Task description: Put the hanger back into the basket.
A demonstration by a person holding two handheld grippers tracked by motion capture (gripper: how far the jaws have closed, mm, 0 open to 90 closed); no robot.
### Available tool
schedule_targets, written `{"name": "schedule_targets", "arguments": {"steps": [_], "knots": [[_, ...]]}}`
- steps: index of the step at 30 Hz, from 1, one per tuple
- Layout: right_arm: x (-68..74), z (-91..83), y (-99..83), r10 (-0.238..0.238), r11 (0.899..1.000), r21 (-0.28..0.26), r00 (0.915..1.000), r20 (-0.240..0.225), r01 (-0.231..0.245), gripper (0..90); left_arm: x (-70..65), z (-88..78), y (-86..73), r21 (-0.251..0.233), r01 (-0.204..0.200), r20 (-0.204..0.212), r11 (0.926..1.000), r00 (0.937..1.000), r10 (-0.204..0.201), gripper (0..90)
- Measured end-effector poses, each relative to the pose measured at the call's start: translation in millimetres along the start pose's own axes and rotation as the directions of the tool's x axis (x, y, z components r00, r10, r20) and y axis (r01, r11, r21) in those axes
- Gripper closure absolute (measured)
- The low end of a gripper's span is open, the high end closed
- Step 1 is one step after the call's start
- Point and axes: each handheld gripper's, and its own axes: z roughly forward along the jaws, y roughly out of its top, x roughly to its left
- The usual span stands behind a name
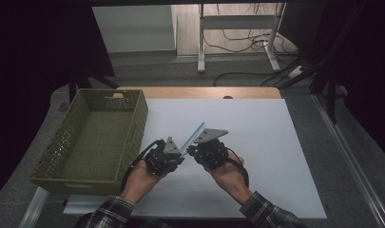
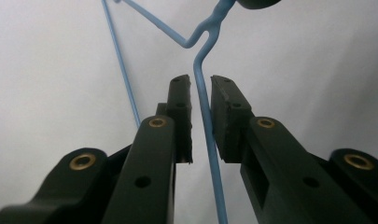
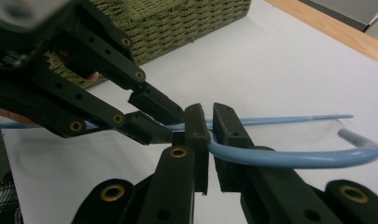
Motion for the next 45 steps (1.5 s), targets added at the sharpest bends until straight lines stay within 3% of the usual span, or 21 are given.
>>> {"name": "schedule_targets", "arguments": {"steps": [8, 13, 14, 16, 17, 18, 19, 20, 21, 22, 24, 25, 26, 27, 28, 30, 34, 35, 38, 41, 45], "knots": [[6.8, 2.1, 4.1, -0.037, 0.999, 0.016, 0.9992, 0.015, 0.037, 84.6, 8.1, -1.2, -1.2, 0.025, 0.078, 0.052, 0.9966, 0.9955, -0.08, 86.4], [4.9, 0.2, 6.2, -0.041, 0.999, 0.005, 0.9991, 0.006, 0.041, 83.1, 19.5, -5.0, -2.9, 0.002, 0.155, 0.144, 0.9879, 0.9776, -0.154, 87.3], [3.5, -1.2, 7.2, -0.034, 0.999, -0.005, 0.9994, -0.003, 0.034, 78.2, 21.5, -6.1, -2.9, -0.005, 0.169, 0.151, 0.9856, 0.9744, -0.166, 87.3], [1.4, -6.5, 9.9, -0.016, 0.999, -0.029, 0.9999, -0.006, 0.016, 69.8, 28.3, -8.8, -4.4, -0.022, 0.196, 0.185, 0.9804, 0.9644, -0.189, 87.4], [0.4, -10.4, 11.1, -0.019, 0.999, -0.038, 0.9998, -0.003, 0.019, 68.2, 33.9, -10.3, -6.1, -0.032, 0.228, 0.212, 0.9732, 0.953, -0.216, 87.4], [-1.1, -19.9, 12.5, -0.011, 0.998, -0.059, 0.9999, 0.0, 0.01, 64.0, 40.9, -13.7, -8.9, -0.052, 0.268, 0.246, 0.9619, 0.9371, -0.248, 87.5], [-1.1, -19.9, 12.5, -0.011, 0.998, -0.059, 0.9999, 0.0, 0.01, 64.0, 40.9, -13.7, -8.9, -0.052, 0.268, 0.246, 0.9619, 0.9371, -0.248, 87.5], [-2.0, -25.1, 12.9, -0.009, 0.998, -0.068, 0.9999, -0.005, 0.009, 62.5, 44.5, -15.8, -10.3, -0.061, 0.29, 0.263, 0.9552, 0.9278, -0.265, 87.5], [-3.9, -36.0, 12.4, -0.005, 0.996, -0.088, 1.0, -0.002, 0.005, 60.1, 50.7, -20.7, -12.9, -0.075, 0.318, 0.293, 0.9452, 0.9129, -0.284, 87.5], [-5.6, -41.3, 11.5, -0.004, 0.995, -0.096, 1.0, -0.003, 0.004, 58.9, 52.7, -23.1, -13.8, -0.085, 0.334, 0.302, 0.9387, 0.9066, -0.295, 87.5], [-9.7, -51.1, 8.3, 0.009, 0.994, -0.105, 1.0, -0.003, -0.009, 56.9, 56.5, -28.6, -14.3, -0.098, 0.352, 0.317, 0.9307, 0.8976, -0.306, 87.5], [-9.7, -51.1, 8.3, 0.009, 0.994, -0.105, 1.0, -0.003, -0.009, 56.9, 56.5, -28.6, -14.3, -0.098, 0.352, 0.317, 0.9307, 0.8976, -0.306, 87.5], [-12.1, -55.7, 5.9, 0.017, 0.994, -0.107, 0.9999, 0.0, -0.017, 55.9, 58.9, -31.6, -14.4, -0.104, 0.364, 0.333, 0.9256, 0.8897, -0.313, 87.5], [-14.9, -59.8, 3.0, 0.028, 0.994, -0.109, 0.9996, -0.002, -0.028, 54.4, 60.7, -35.9, -13.7, -0.111, 0.372, 0.339, 0.9217, 0.8861, -0.317, 87.5], [-21.2, -67.4, -4.9, 0.051, 0.993, -0.105, 0.9986, -0.016, -0.052, 50.8, 62.2, -39.5, -13.1, -0.119, 0.375, 0.341, 0.9192, 0.8848, -0.317, 87.5], [-23.3, -70.4, -9.1, 0.057, 0.993, -0.101, 0.9982, -0.016, -0.058, 49.4, 65.9, -46.7, -12.6, -0.13, 0.402, 0.364, 0.9065, 0.8697, -0.334, 87.4], [-31.3, -79.5, -25.9, 0.085, 0.992, -0.092, 0.996, -0.029, -0.088, 41.6, 73.3, -60.9, -12.2, -0.131, 0.423, 0.386, 0.8967, 0.8549, -0.346, 87.4], [-35.0, -83.6, -34.6, 0.104, 0.99, -0.093, 0.9939, -0.036, -0.107, 35.7, 76.9, -68.5, -12.7, -0.136, 0.435, 0.398, 0.8903, 0.8469, -0.353, 87.3], [-38.3, -87.1, -42.5, 0.118, 0.988, -0.093, 0.9927, -0.026, -0.119, 30.4, 79.6, -76.3, -12.8, -0.143, 0.445, 0.407, 0.8841, 0.8408, -0.357, 87.3], [-43.2, -91.7, -52.4, 0.13, 0.987, -0.093, 0.9914, -0.01, -0.131, 24.2, 82.8, -88.3, -11.9, -0.149, 0.448, 0.409, 0.8813, 0.8393, -0.358, 87.3], [-49.5, -98.1, -63.3, 0.161, 0.982, -0.097, 0.987, -0.003, -0.16, 18.8, 90.8, -107.2, -10.8, -0.157, 0.437, 0.391, 0.8856, 0.8512, -0.351, 87.3]]}}
